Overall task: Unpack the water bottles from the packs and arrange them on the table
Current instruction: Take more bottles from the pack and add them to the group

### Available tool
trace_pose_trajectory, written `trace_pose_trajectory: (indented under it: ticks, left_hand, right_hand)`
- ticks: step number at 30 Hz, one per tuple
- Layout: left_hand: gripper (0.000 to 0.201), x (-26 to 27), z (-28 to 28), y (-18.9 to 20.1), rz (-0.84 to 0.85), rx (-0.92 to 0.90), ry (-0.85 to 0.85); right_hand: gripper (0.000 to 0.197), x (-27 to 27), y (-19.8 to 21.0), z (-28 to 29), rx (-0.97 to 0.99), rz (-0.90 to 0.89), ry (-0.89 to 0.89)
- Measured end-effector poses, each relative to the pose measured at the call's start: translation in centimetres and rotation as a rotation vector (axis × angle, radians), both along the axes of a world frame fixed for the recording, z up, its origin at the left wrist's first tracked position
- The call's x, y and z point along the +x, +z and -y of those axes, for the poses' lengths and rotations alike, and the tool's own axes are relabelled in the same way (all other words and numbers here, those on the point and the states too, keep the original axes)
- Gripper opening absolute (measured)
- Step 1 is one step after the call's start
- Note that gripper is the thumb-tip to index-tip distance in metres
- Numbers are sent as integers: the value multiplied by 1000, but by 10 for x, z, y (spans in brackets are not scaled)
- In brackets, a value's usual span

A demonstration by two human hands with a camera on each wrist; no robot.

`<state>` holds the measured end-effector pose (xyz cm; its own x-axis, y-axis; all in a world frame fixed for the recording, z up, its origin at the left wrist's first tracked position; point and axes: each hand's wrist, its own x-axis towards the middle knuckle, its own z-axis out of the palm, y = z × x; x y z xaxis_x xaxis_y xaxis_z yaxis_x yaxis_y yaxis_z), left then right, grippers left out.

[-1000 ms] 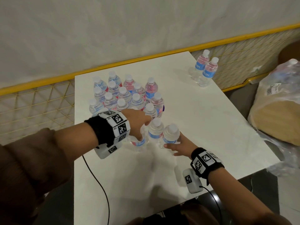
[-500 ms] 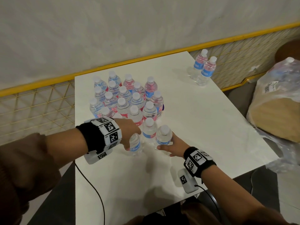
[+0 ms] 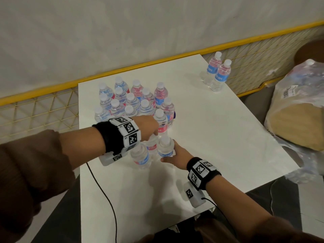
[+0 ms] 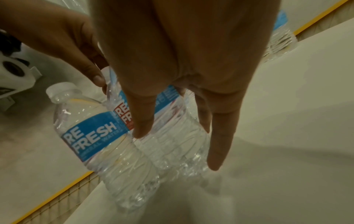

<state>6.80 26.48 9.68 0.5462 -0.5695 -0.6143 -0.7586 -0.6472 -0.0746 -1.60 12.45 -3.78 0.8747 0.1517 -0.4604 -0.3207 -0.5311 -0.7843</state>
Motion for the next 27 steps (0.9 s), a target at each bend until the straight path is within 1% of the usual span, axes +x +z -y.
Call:
trace_pose_trajectory:
  ticks: [2, 4, 5, 7, 9, 10, 12, 13, 14, 16, 17, 18, 19, 21, 23, 27]
  left_hand:
    - [48, 1, -5, 6, -8, 52, -8]
    - [52, 3, -2, 22, -13, 37, 19]
    - [51, 7, 3, 33, -6, -10, 36]
    - [48, 24, 18, 51, 43, -152, 59]
    - [47, 46, 37, 59, 92, -270, 88]
    - [48, 56, 47, 58, 111, -288, 98]
    - [53, 72, 64, 50, 130, -233, 92]
    - [55, 78, 70, 43, 127, -174, 80]
    - [57, 81, 76, 37, 118, -112, 67]
    - [56, 87, 80, 21, 85, -35, 53]
    - [55, 89, 80, 15, 68, -21, 47]
    - [52, 91, 80, 10, 51, -15, 38]
    - [47, 93, 79, 7, 30, -14, 30]
    - [41, 97, 77, 4, 0, -3, 12]
    - [41, 99, 74, 6, -11, 15, -2]
    - [44, 97, 70, 10, 19, 60, -11]
  right_hand:
    - [84, -1, 5, -4, -21, -10, 4]
    - [83, -4, 8, -1, -86, -89, 0]
    - [79, -6, 11, 2, -145, -159, -1]
    - [62, -11, 18, 8, -258, -298, 46]
    - [47, -13, 21, 10, -244, -373, 93]
    - [41, -14, 21, 11, -204, -389, 88]
    - [36, -14, 20, 12, -157, -377, 41]
    - [38, -13, 20, 14, -171, -356, 1]
    - [45, -13, 20, 17, -181, -333, -49]
    - [69, -11, 17, 24, -135, -284, -117]
    - [80, -11, 17, 25, -91, -256, -103]
    - [85, -11, 18, 26, -38, -236, -81]
    - [85, -11, 19, 24, 12, -221, -61]
    - [78, -9, 18, 19, 58, -174, -31]
    - [73, -7, 14, 13, 52, -133, -31]
    - [73, -6, 12, 7, 36, -114, -36]
